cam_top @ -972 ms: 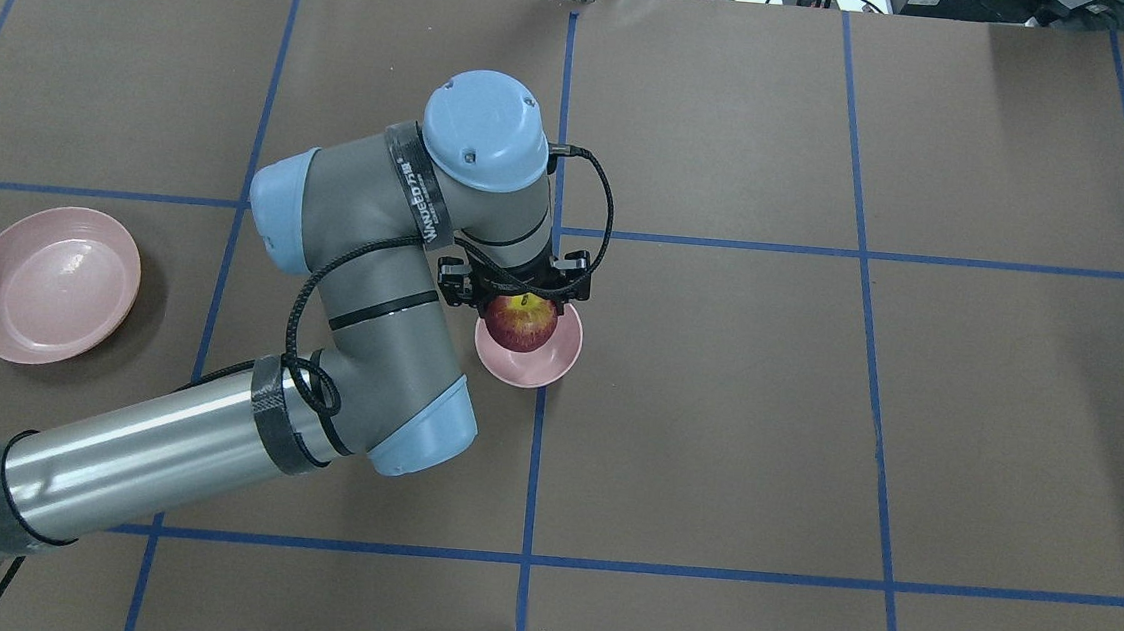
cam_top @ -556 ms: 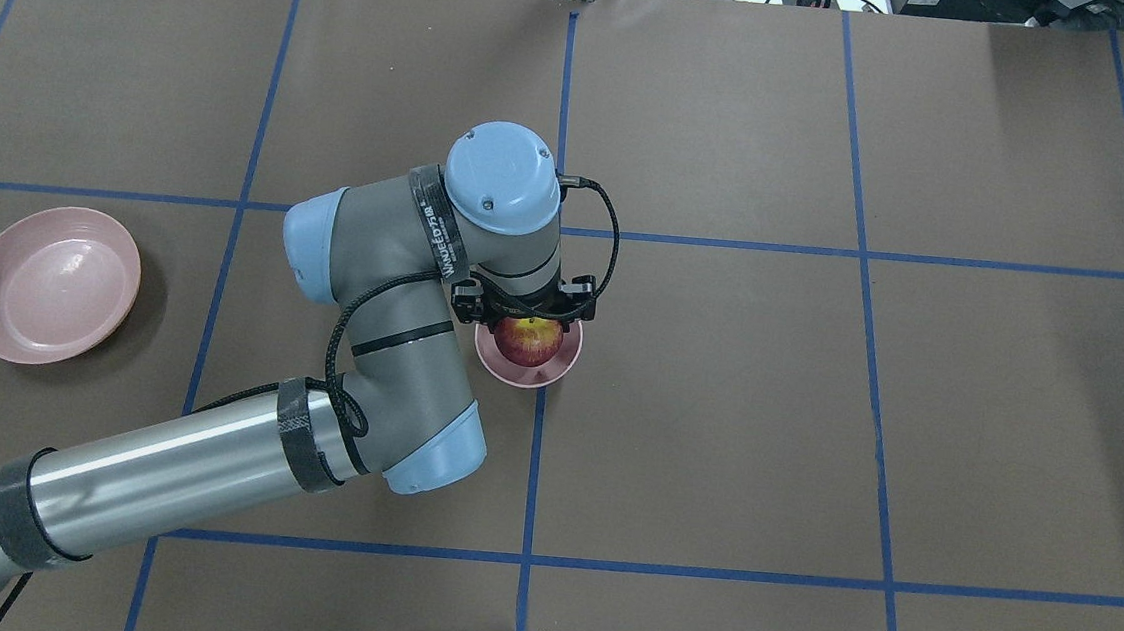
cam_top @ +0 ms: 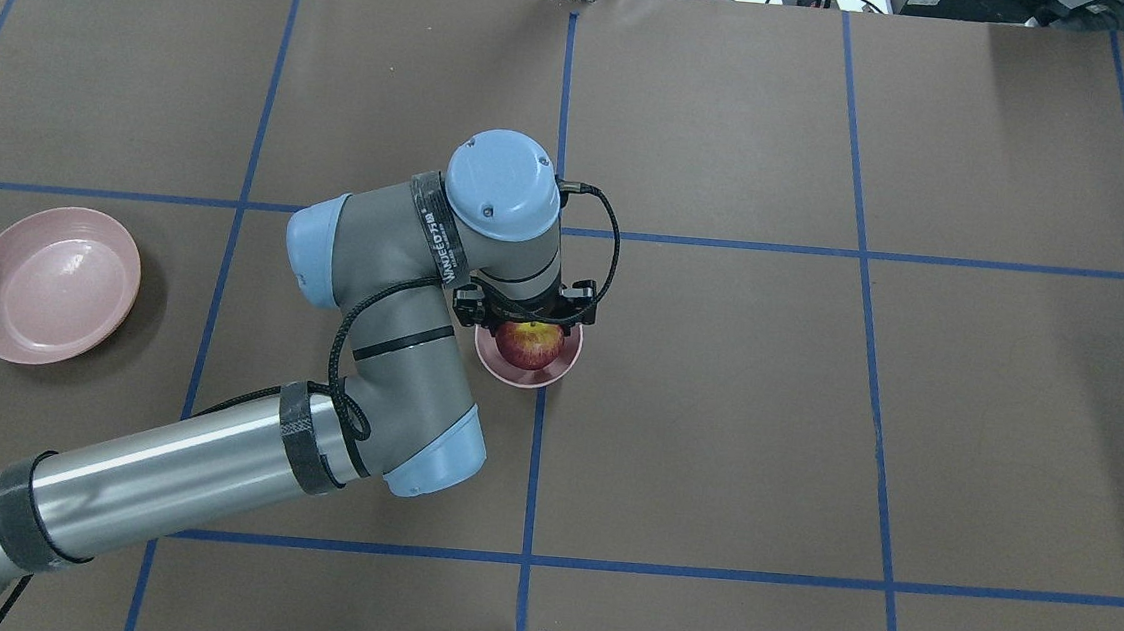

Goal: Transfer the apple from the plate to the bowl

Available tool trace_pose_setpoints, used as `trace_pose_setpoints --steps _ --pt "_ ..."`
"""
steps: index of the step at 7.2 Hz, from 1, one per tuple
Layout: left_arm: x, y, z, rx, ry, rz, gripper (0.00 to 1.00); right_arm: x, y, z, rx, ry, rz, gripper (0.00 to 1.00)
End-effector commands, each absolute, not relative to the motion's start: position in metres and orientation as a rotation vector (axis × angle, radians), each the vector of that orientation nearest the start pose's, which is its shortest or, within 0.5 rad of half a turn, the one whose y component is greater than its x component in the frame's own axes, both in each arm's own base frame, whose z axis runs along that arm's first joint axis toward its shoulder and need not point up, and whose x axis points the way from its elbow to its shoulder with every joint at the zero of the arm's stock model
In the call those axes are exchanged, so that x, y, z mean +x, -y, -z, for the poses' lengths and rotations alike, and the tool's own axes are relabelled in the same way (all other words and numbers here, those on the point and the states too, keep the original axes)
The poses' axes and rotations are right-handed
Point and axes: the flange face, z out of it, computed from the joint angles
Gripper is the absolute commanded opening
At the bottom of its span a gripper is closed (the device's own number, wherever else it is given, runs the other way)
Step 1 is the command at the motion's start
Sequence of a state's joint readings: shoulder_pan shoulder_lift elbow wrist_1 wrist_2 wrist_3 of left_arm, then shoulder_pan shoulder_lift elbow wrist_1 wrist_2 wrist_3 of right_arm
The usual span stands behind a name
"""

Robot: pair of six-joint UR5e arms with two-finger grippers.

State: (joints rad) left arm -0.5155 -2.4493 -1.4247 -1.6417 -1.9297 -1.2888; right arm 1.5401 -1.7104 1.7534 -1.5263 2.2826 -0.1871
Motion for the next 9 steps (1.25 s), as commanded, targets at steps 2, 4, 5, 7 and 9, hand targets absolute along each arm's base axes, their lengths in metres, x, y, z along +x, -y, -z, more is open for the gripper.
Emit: trace_pose_setpoints --steps 2,4,5,7,9 --pt "0.606 0.458 -0.161 0.016 -0.893 0.062 0.98 0.055 0.440 -0.633 0.139 0.706 0.240 1.00" --pt "0.587 0.461 -0.150 0.034 -0.920 0.065 0.98 0.055 0.440 -0.633 0.139 0.704 0.240 1.00" --pt "0.557 0.464 -0.161 0.039 -0.937 0.069 0.98 0.055 0.440 -0.633 0.139 0.704 0.240 1.00" --pt "0.467 0.474 -0.226 0.058 -0.919 -0.014 0.98 0.055 0.440 -0.637 0.134 0.705 0.237 1.00" --pt "0.359 0.478 -0.292 0.114 -0.814 -0.146 0.98 0.055 0.439 -0.639 0.128 0.705 0.235 1.00"
